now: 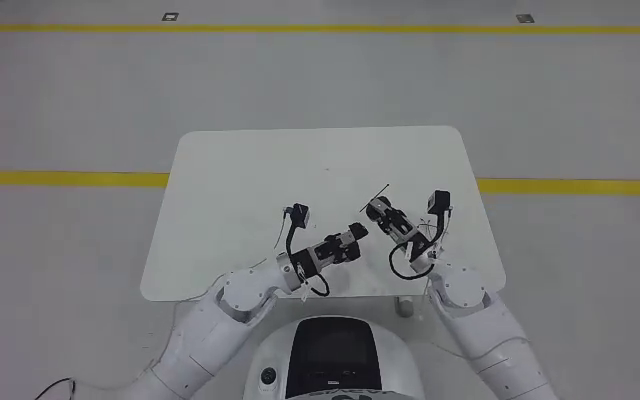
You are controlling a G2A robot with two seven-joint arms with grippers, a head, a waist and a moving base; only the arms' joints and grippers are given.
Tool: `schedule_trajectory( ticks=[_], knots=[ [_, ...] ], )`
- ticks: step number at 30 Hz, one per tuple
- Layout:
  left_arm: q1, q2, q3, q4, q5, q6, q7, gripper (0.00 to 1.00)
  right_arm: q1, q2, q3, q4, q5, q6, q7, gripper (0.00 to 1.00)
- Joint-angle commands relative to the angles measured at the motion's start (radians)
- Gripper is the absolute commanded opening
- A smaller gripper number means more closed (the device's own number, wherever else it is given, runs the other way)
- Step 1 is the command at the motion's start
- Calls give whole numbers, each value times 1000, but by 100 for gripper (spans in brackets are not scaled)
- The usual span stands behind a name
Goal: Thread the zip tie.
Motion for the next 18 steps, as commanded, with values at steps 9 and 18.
schedule_trajectory(
  ticks=[9,18],
  knots=[
    [-76,-22,63,91,-78,-27,-39,100,-80,12,99,-4,193,0,244,0],
    [-94,-28,79,115,-85,-41,-49,100,-70,11,102,17,220,0,301,0]
  ],
)
